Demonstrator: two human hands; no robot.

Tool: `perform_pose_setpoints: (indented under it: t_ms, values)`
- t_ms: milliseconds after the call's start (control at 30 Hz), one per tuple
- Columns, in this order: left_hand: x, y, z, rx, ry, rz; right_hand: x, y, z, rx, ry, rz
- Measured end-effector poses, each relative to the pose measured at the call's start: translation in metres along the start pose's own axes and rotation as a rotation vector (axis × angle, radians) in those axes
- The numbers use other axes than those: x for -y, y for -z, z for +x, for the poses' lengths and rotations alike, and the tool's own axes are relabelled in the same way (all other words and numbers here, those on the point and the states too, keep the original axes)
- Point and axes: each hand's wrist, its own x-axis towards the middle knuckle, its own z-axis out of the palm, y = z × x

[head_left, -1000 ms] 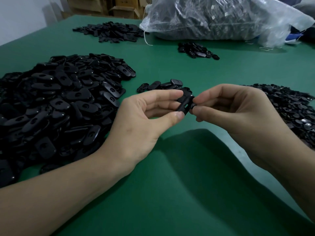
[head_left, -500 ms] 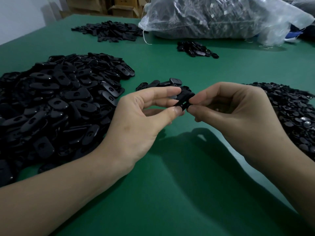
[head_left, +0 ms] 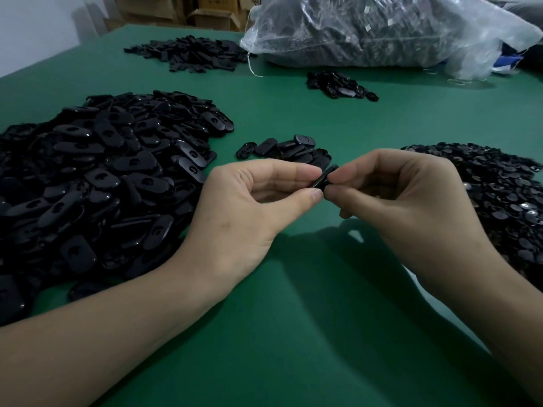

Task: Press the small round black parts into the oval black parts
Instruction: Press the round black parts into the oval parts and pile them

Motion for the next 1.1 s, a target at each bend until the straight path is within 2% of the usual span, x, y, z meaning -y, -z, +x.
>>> perform_pose_setpoints:
  t_ms: [200,467,667,867,1100]
  values:
    - [0.002,0.001,0.000,0.007,0.018,-0.006,0.004,-0.001,-0.002,-0.008,0.094,-0.193]
    - [0.000,0.000,0.000,0.021,0.038,-0.006,0.007,-0.004,-0.007,-0.102,0.263,-0.508]
    - [-0.005,-0.002,0.001,0.010,0.135,-0.123,0.003,-0.003,-0.008,-0.145,0.401,-0.670]
    - [-0.008,0.000,0.003,0.021,0.195,-0.212,0.003,-0.001,-0.005,-0.111,0.457,-0.679]
    - [-0.006,0.001,0.005,0.030,0.205,-0.202,0.002,-0.001,-0.004,-0.029,0.336,-0.550]
